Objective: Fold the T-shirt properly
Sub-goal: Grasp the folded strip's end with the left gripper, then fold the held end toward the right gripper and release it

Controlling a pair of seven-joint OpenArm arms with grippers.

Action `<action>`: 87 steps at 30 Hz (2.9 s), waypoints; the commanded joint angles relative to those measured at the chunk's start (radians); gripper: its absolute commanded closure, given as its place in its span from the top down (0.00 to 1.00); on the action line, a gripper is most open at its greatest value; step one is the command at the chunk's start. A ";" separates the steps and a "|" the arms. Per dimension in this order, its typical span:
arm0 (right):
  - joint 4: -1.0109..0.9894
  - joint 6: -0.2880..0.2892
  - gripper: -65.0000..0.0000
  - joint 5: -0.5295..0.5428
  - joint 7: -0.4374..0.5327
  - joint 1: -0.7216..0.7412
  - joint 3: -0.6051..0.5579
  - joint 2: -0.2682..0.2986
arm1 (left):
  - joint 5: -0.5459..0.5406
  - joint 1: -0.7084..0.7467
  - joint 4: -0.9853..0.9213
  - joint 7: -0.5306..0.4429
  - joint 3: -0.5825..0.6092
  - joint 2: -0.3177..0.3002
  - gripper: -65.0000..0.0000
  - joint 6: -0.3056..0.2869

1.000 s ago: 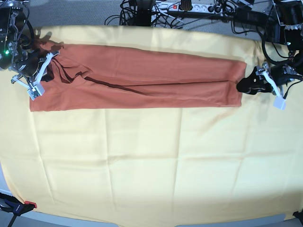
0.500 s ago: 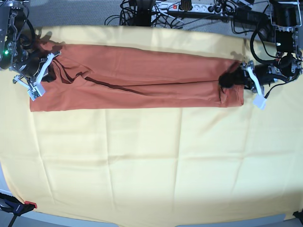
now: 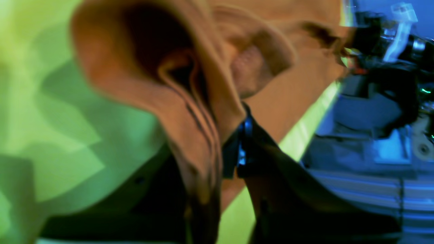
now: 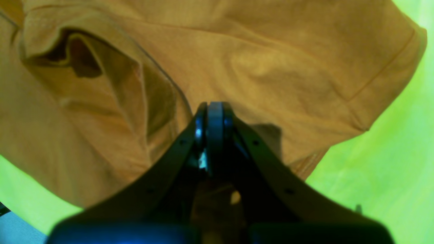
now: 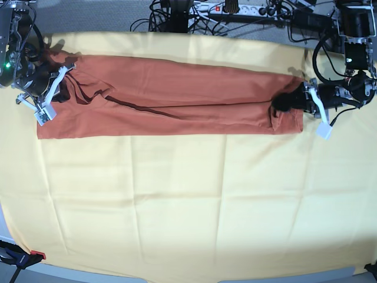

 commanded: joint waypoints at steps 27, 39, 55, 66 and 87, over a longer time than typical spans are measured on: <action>0.011 0.015 0.00 -0.001 0.015 0.006 0.010 0.018 | -0.023 -0.019 0.270 -0.039 0.002 0.378 0.00 -0.077; 0.011 0.015 0.00 -0.001 0.012 0.006 0.010 0.018 | 0.073 -0.019 0.263 -0.066 0.032 0.473 0.35 -0.077; 0.011 0.015 0.05 0.000 0.013 0.006 0.010 0.018 | 0.124 -0.020 0.259 -0.191 0.234 0.473 0.52 -0.077; 0.016 -0.026 0.51 -0.001 0.020 0.099 0.011 0.019 | 0.363 -0.018 0.259 -0.249 0.031 0.462 0.00 -0.077; -0.313 0.003 0.65 0.529 -0.217 0.040 0.490 -0.039 | 0.326 -0.014 0.259 -0.249 -0.045 0.202 0.00 -0.077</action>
